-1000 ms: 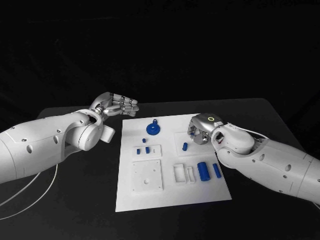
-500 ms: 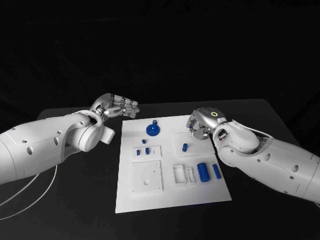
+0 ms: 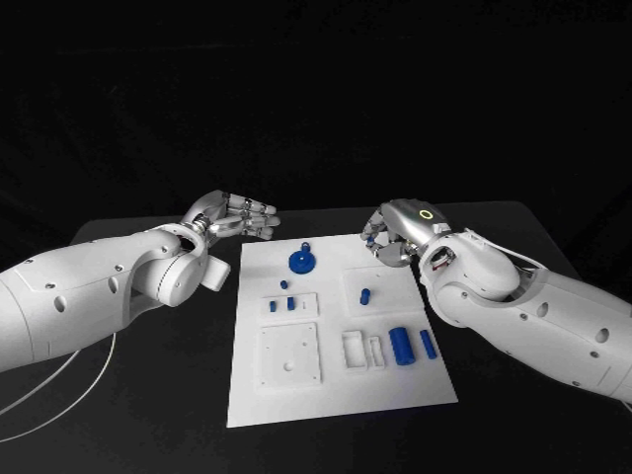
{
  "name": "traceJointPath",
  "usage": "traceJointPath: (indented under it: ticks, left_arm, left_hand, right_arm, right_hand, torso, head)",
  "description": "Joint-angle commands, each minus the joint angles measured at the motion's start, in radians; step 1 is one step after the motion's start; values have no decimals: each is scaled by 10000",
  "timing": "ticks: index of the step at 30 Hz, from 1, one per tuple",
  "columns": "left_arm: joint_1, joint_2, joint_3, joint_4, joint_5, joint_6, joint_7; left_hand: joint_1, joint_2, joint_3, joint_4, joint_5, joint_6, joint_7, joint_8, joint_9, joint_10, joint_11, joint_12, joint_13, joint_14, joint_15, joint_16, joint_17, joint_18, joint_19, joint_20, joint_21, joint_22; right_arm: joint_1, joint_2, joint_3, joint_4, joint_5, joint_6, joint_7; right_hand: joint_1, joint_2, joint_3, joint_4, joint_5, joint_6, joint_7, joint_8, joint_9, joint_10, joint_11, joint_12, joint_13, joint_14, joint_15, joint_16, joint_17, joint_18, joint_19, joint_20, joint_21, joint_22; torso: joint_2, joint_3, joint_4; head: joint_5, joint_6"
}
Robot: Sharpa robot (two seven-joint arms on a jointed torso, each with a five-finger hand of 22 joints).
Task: Assemble the parts on the task board
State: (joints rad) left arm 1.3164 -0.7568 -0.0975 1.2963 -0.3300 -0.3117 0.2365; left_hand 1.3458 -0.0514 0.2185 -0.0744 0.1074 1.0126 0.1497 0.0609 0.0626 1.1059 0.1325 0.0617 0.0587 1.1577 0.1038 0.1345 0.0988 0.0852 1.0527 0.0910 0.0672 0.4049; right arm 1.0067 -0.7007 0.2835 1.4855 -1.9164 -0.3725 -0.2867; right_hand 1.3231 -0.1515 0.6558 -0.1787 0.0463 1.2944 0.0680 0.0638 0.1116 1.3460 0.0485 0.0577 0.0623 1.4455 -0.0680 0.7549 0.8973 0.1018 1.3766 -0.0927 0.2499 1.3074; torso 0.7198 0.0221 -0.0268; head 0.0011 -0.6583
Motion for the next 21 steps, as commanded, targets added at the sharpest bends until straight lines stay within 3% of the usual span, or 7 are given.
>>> traceJointPath:
  ticks: [1,5,10,16,21]
  left_arm:
    - [15,105,10,-76,356,-118,194]
    - [14,251,8,-250,441,-190,266]
    - [4,455,6,-439,552,-250,371]
    - [-32,762,5,-682,644,-259,458]
    - [-42,977,5,-866,682,-257,509]
  left_hand:
    - [-57,25,-148,4,-60,-66,13,28,0,-6,7,-26,9,-51,46,58,24,-107,143,2,27,-418]
    - [-25,22,-188,26,-64,-73,27,29,2,-24,8,-24,9,-79,61,33,3,-116,198,1,54,-856]
    - [-2,36,-168,7,-52,-99,23,28,-1,-35,16,-27,8,-65,54,38,-9,-124,219,7,49,-1098]
    - [-10,60,-153,-14,-31,-100,24,27,-2,-34,16,-28,8,-66,54,35,-18,-129,248,4,63,-1288]
    - [-9,77,-139,-22,-22,-103,24,28,-1,-36,17,-27,8,-72,56,30,-21,-130,247,5,63,-1326]
  right_arm:
    - [-192,0,9,382,282,-244,266]
    - [-447,67,17,791,559,-408,491]
    - [-780,260,16,1134,764,-536,733]
    - [-1166,539,-30,1238,839,-563,926]
    - [-1392,708,-114,1208,851,-439,1000]
  right_hand:
    - [20,-33,-28,43,21,94,7,7,6,567,-364,31,10,43,-44,-40,3,127,-75,-25,38,208]
    - [34,-16,-62,46,21,95,6,7,4,568,-365,30,10,51,-48,-49,7,124,-59,-28,37,205]
    - [46,6,-99,37,21,87,9,6,0,558,-362,30,9,53,-45,-58,12,124,-52,-28,24,200]
    - [59,40,-144,4,21,77,13,7,-4,546,-357,30,9,59,-41,-71,16,129,-35,-25,11,202]
    - [56,60,-160,-20,21,71,14,7,-7,542,-355,30,9,65,-41,-69,24,132,-23,-24,2,201]
  torso:
    - [-46,-16,3]
    - [-106,-5,-10]
    - [-204,-46,-5]
    - [-317,-110,79]
    - [-399,-138,140]
  head:
    - [133,67]
    - [380,87]
    - [759,26]
    - [1195,-127]
    - [1560,-313]
